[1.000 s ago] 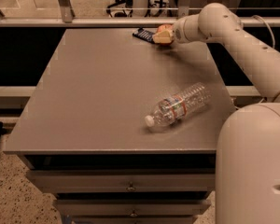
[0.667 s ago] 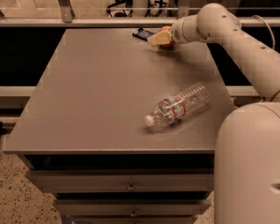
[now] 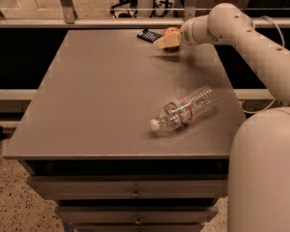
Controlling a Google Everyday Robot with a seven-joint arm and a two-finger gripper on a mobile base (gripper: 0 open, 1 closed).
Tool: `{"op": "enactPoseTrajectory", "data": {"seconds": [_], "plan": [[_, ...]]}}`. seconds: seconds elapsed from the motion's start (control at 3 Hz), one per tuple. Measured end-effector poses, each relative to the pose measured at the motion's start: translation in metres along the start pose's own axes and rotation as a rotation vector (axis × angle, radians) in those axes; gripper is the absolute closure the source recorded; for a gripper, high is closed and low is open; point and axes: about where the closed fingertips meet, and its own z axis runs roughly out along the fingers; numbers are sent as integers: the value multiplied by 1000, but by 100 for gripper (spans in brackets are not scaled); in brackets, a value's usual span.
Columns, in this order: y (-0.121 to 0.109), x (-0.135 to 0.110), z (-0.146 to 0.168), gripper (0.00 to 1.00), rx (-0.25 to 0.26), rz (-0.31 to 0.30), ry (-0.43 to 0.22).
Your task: Move apple near rxbar blueberry
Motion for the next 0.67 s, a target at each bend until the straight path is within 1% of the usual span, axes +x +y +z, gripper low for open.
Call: {"op": "enactPoseTrajectory", "data": {"seconds": [0.33, 0.67], "plan": [[-11, -3, -40, 0, 40, 5, -27], [-20, -7, -104, 0, 75, 15, -98]]}}
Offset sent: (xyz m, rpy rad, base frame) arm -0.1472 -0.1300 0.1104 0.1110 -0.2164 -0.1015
